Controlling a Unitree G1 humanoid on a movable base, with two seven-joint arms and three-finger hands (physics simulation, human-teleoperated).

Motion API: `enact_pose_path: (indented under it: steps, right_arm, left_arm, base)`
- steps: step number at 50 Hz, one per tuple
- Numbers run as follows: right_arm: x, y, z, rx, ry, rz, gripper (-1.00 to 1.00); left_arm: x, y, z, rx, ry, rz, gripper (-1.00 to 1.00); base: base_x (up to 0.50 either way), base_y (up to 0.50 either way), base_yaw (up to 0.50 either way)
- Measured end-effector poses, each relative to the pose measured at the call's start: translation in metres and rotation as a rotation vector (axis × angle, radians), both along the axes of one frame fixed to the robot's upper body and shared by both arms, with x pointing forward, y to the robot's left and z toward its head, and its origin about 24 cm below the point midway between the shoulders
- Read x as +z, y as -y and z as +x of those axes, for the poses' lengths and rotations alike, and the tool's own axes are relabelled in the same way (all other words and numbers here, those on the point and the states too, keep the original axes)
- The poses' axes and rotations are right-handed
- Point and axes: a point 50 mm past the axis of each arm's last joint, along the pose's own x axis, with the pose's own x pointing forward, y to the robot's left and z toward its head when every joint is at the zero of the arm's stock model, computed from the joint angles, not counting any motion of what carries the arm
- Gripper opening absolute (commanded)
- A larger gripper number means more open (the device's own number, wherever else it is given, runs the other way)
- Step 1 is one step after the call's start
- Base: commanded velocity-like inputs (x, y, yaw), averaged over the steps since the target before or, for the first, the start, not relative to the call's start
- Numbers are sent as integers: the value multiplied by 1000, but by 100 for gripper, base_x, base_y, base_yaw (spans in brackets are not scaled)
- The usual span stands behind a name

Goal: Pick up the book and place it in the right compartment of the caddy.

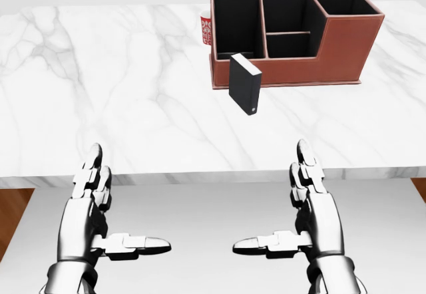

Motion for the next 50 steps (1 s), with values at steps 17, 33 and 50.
enact_pose_path:
  steps: [17,33,50]
  right_arm:
    - [-2,0,-1,31,13,-8,100]
    - [-2,-2,-1,42,23,-17,100]
    - [-4,-4,-2,55,20,-8,100]
  left_arm:
    - [-2,-6,5,2,19,6,100]
    - [-4,-7,8,4,20,10,100]
    - [-7,-6,8,0,5,18,100]
  base:
    - [0,0,0]
    - [0,0,0]
    - [0,-45,0]
